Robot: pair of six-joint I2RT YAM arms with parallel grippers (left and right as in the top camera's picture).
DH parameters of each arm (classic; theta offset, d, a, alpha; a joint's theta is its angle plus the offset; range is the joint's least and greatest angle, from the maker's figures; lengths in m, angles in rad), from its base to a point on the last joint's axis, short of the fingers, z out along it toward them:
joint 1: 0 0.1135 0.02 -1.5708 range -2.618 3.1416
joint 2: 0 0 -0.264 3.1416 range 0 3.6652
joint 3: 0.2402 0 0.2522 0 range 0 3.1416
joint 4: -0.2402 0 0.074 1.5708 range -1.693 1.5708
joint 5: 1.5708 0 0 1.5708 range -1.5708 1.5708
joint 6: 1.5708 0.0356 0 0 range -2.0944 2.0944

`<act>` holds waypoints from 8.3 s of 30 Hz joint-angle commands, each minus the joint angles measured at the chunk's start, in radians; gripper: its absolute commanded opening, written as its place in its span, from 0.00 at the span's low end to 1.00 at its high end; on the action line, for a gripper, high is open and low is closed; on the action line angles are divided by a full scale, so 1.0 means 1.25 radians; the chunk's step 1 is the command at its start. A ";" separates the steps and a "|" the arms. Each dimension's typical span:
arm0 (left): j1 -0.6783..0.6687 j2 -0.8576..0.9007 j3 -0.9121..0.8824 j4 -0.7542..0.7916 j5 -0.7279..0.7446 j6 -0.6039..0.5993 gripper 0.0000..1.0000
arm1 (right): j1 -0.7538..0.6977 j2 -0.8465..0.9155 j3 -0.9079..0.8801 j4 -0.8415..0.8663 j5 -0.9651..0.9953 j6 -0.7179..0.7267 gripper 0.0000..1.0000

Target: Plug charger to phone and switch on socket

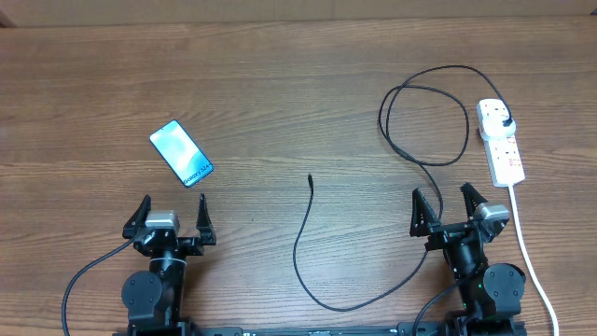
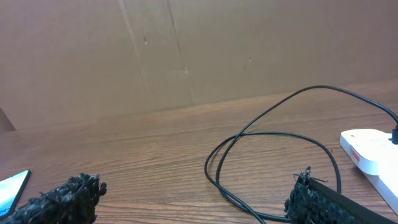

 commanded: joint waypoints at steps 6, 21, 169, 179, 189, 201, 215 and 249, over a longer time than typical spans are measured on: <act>0.004 -0.008 -0.003 -0.003 0.000 0.015 1.00 | 0.005 -0.008 -0.008 0.003 0.008 -0.006 1.00; 0.004 -0.008 -0.003 -0.003 0.000 0.015 1.00 | 0.005 -0.008 -0.008 0.003 0.008 -0.006 1.00; 0.004 0.034 0.120 -0.082 0.063 0.013 1.00 | 0.005 -0.008 -0.008 0.003 0.008 -0.006 1.00; 0.004 0.628 0.599 -0.307 0.061 0.011 1.00 | 0.005 -0.008 -0.008 0.003 0.008 -0.006 1.00; 0.003 1.111 0.989 -0.650 0.144 0.013 1.00 | 0.005 -0.008 -0.008 0.003 0.008 -0.006 1.00; 0.003 1.304 1.114 -0.703 0.062 -0.244 1.00 | 0.005 -0.008 -0.008 0.003 0.008 -0.006 1.00; 0.003 1.599 1.305 -0.822 -0.022 -0.438 1.00 | 0.005 -0.008 -0.008 0.003 0.008 -0.006 1.00; 0.002 1.740 1.306 -0.754 -0.131 -0.564 1.00 | 0.005 -0.008 -0.008 0.003 0.008 -0.006 1.00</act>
